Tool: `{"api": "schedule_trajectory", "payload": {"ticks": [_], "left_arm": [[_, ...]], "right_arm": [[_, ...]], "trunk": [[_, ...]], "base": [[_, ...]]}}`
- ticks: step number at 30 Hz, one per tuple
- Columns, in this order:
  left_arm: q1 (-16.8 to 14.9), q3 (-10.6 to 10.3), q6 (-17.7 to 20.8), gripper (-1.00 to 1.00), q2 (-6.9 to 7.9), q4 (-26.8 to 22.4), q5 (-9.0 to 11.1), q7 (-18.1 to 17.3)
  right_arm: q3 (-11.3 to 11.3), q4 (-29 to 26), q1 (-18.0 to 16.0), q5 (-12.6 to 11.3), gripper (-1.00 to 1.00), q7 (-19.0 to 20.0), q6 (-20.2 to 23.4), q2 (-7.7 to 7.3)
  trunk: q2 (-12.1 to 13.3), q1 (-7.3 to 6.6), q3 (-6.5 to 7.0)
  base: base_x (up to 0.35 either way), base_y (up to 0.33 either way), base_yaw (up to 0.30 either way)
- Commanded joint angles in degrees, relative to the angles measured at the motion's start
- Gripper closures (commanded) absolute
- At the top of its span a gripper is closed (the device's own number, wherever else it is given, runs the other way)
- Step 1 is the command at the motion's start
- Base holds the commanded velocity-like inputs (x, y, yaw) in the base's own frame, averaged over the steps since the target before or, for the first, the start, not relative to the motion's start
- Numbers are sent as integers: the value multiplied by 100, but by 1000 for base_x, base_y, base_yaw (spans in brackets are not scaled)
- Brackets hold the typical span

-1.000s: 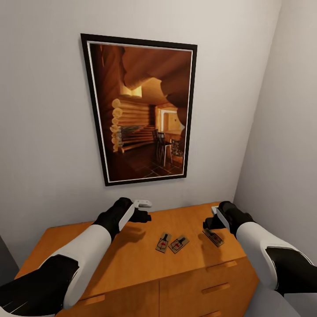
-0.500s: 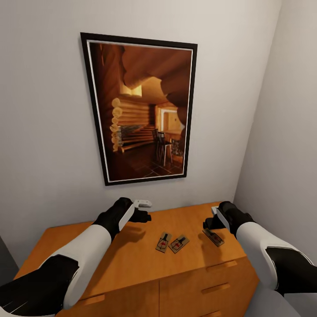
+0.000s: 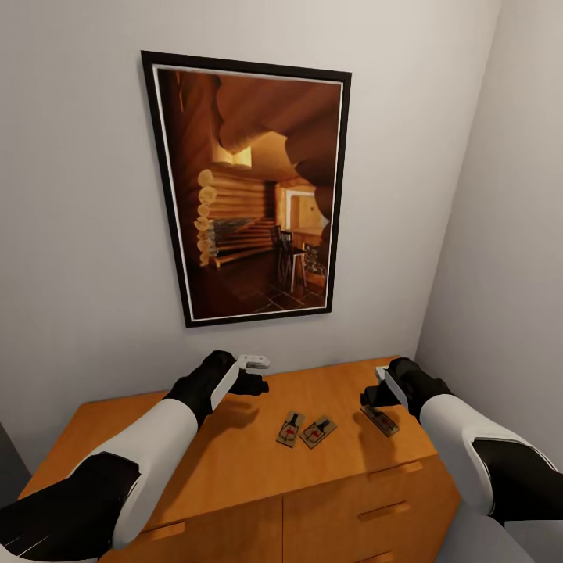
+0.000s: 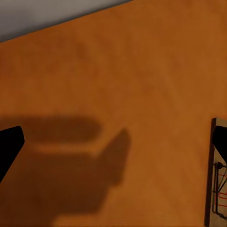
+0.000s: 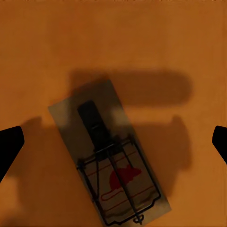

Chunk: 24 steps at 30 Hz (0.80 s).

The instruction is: Take the four mousetraps from the cabinet in the bathroom and place them on the bathroom floor. Make sure all four end up on the same floor surface, and ensure that at least two of them are either under or directly next to the same bathroom sink.

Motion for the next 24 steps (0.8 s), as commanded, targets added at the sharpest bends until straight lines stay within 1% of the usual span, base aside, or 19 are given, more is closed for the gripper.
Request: {"api": "schedule_trajectory", "payload": {"ticks": [1,20,24], "left_arm": [[-5,-31,21,-100,4,-6,27,9],[-5,-31,21,-100,4,-6,25,13],[-5,-31,21,-100,4,-7,24,14]], "right_arm": [[-27,-10,-3,62,-100,47,25,1],[-27,1,-3,39,-100,113,10,-7],[-27,2,-3,37,-100,189,9,-40]], "trunk": [[-8,2,-10],[-8,2,-10],[-8,2,-10]], "base": [[0,0,0],[0,0,0],[0,0,0]]}}
